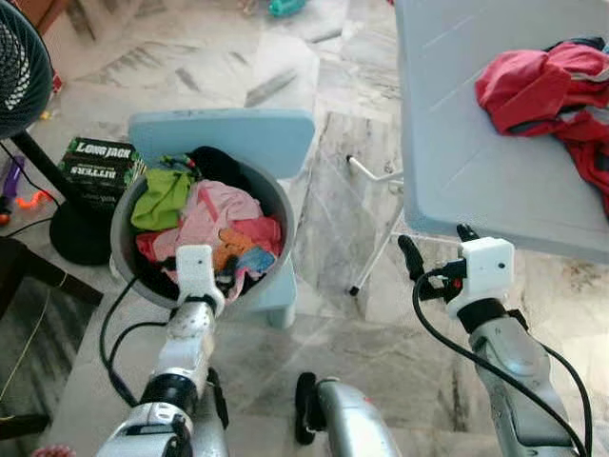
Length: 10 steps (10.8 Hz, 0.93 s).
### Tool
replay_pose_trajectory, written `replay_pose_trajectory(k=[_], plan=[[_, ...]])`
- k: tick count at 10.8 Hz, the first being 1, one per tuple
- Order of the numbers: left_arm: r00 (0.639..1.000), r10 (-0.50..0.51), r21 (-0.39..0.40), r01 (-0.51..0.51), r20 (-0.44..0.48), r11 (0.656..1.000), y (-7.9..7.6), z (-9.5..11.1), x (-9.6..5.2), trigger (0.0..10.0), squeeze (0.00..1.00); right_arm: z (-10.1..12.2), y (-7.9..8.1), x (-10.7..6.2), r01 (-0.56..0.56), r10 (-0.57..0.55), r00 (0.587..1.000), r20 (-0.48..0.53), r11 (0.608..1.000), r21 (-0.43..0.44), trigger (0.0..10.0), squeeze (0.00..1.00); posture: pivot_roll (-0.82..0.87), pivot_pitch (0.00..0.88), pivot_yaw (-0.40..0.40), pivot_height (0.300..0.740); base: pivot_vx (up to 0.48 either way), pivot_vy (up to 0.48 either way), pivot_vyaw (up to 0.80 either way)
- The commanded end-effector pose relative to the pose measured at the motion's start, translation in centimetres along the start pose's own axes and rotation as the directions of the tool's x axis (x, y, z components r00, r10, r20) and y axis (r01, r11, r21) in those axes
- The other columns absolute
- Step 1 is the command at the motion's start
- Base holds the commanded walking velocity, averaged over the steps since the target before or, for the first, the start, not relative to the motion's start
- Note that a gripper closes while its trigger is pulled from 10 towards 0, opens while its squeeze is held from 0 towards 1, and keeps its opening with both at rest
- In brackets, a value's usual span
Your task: Hang hanger
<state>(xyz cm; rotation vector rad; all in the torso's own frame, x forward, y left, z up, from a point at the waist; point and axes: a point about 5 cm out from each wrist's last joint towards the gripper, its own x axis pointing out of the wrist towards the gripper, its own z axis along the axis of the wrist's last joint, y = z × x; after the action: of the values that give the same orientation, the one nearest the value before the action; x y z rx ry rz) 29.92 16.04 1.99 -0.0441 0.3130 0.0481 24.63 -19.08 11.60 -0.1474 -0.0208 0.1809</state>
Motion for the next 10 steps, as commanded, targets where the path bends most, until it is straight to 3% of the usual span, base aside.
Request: replay_pose_trajectory(k=[1, 2, 4, 6, 8, 10], plan=[[0.998, 0.027, -0.009, -0.027, -0.061, 1.0, 0.5, -1.7, -0.6, 1.2, 0.0, 0.4, 0.0, -0.1, -0.034, 0.034, 0.999, 0.004, 0.999, 0.002, 10.0, 0.0, -0.18, 0.285, -0.166, 0.74, 0.0, 0.0, 0.0], [0.996, 0.051, 0.006, -0.051, -0.067, 0.999, 0.9, -1.8, -0.6, 10.0, 0.0, 0.7, 0.5, -0.1, -0.095, 0.095, 0.995, 0.007, 0.995, 0.028, 10.0, 0.0, -0.17, 0.282, -0.164, 0.74, 0.0, 0.0, 0.0], [0.996, 0.07, -0.013, -0.071, -0.057, 0.997, 1.6, -1.7, -0.7, 10.0, 0.0, 0.4, 2.1, -0.6, -0.291, 0.298, 0.954, -0.038, 0.949, 0.124, 10.0, 0.0, -0.16, 0.278, -0.163, 0.74, 0.0, 0.0, 0.0], [0.994, 0.106, -0.001, -0.106, -0.04, 0.994, 2.2, -1.4, -0.6, 10.0, 0.0, 0.0, 3.3, -1.7, -0.426, 0.436, 0.897, -0.065, 0.895, 0.131, 10.0, 0.0, -0.17, 0.278, -0.162, 0.74, 0.0, 0.0, 0.4], [0.992, 0.102, 0.001, -0.102, -0.08, 0.995, 2.3, -1.9, -0.7, 10.0, 0.0, -0.5, 3.9, -2.0, -0.441, 0.454, 0.887, -0.083, 0.887, 0.137, 10.0, 0.0, -0.17, 0.279, -0.162, 0.74, 0.0, 0.0, 0.8], [0.994, 0.051, -0.02, -0.053, -0.096, 0.998, 1.5, -2.1, -0.5, 10.0, 0.0, -0.4, 3.8, -2.1, -0.436, 0.448, 0.89, -0.091, 0.892, 0.123, 10.0, 0.0, -0.18, 0.279, -0.166, 0.74, 0.0, 0.0, 0.0]])
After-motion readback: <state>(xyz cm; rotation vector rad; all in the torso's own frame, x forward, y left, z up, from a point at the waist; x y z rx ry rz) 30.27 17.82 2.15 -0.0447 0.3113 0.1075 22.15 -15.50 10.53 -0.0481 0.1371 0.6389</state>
